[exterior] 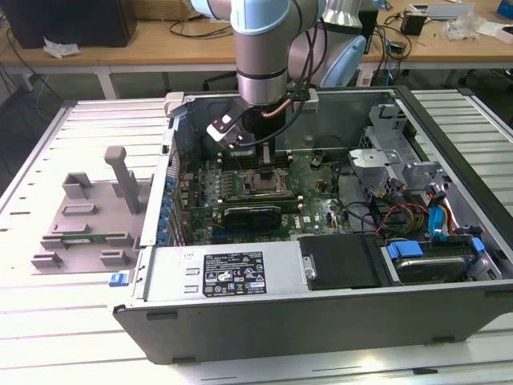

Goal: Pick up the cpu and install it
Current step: 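Close the cpu cover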

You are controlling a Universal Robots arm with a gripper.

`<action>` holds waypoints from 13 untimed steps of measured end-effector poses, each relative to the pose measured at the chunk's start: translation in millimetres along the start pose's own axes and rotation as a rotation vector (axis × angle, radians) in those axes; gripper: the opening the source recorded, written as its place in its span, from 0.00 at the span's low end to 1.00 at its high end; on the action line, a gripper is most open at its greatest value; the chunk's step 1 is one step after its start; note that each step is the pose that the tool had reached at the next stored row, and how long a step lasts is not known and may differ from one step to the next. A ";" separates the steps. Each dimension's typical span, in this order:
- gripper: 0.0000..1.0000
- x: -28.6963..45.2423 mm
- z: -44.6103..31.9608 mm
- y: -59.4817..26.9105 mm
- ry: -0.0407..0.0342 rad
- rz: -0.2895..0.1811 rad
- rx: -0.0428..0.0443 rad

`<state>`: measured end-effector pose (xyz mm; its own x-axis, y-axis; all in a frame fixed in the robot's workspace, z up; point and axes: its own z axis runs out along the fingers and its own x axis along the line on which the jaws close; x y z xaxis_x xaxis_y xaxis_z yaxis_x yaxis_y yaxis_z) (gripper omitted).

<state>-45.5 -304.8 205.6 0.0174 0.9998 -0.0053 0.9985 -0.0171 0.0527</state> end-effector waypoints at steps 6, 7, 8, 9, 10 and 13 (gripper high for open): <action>0.11 -4.6 0.3 0.7 -0.0042 0.000 -0.0001; 0.11 -4.9 0.3 0.7 -0.0042 0.000 -0.0002; 0.11 -4.9 0.3 0.6 -0.0043 0.000 -0.0001; 0.11 -5.0 -0.5 0.7 -0.0044 0.000 0.0000; 0.11 -5.0 -1.7 0.7 -0.0043 0.000 -0.0001; 0.11 -4.3 -3.7 0.9 -0.0041 0.000 -0.0002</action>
<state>-44.8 -309.1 209.3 0.0173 0.9998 -0.0094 0.9985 -0.0168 0.0529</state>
